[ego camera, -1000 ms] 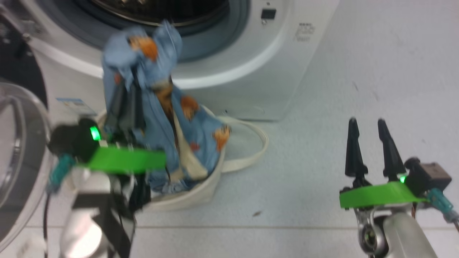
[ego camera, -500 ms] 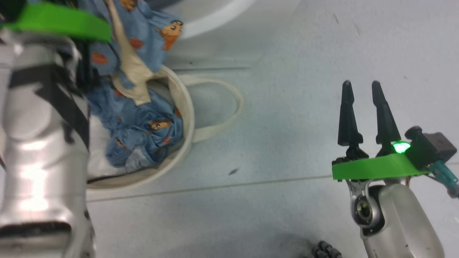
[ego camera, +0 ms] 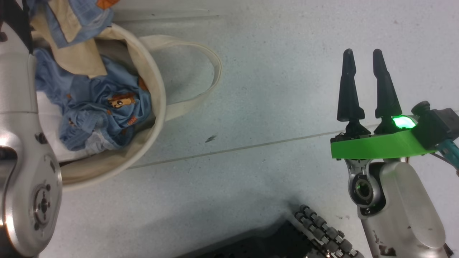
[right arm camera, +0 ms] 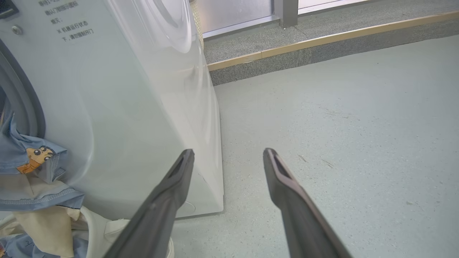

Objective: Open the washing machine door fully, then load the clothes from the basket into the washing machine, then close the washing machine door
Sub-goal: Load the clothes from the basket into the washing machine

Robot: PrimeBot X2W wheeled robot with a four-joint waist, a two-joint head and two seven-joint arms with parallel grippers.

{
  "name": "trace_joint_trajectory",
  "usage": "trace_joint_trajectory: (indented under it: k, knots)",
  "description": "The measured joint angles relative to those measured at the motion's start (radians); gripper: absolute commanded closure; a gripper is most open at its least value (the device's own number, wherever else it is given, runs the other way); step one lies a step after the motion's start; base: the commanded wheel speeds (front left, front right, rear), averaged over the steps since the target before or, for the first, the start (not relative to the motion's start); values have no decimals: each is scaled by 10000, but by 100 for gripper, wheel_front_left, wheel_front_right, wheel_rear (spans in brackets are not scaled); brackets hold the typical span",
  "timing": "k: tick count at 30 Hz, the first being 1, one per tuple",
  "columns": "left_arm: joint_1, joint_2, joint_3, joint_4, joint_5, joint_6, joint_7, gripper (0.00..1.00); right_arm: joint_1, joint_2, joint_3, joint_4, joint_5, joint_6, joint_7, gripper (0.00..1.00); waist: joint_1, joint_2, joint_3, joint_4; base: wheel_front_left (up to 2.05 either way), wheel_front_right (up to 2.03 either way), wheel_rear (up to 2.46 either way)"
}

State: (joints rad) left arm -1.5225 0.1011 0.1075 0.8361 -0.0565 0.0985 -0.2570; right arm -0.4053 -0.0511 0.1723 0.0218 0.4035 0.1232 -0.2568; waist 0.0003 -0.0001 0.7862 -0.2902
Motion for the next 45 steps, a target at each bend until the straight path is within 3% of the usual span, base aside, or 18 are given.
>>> trace_joint_trajectory:
  k: [1,10,28,33,37,45]
  knots:
    - [-12,4,-27,-52,84,42,0,0,2,0,13,2,38,0,0,0,0,0,81,-41,0,0,0]
    - [467,-23,-144,-395,176,-111,-2,0,-6,0,12,10,13,0,0,0,-3,1,-94,30,0,0,0]
    - [5225,-742,-930,-1910,-374,-740,-2,0,804,-2,-297,514,-1051,0,0,0,-6,1,-2574,1083,0,0,0]
    - [6928,-740,-1659,-2410,-1461,-905,0,0,1290,-2,-355,594,-1145,0,0,0,-6,2,-3561,1427,0,0,0]
    - [8348,-736,-2270,-3018,-2153,-777,0,0,1795,-2,-476,700,-1147,0,0,0,-6,2,-4322,1691,0,0,0]
    - [10906,-698,-3049,-4196,-2209,-247,2,0,2651,0,-608,784,-1147,0,0,0,-5,2,-5812,2081,0,0,0]
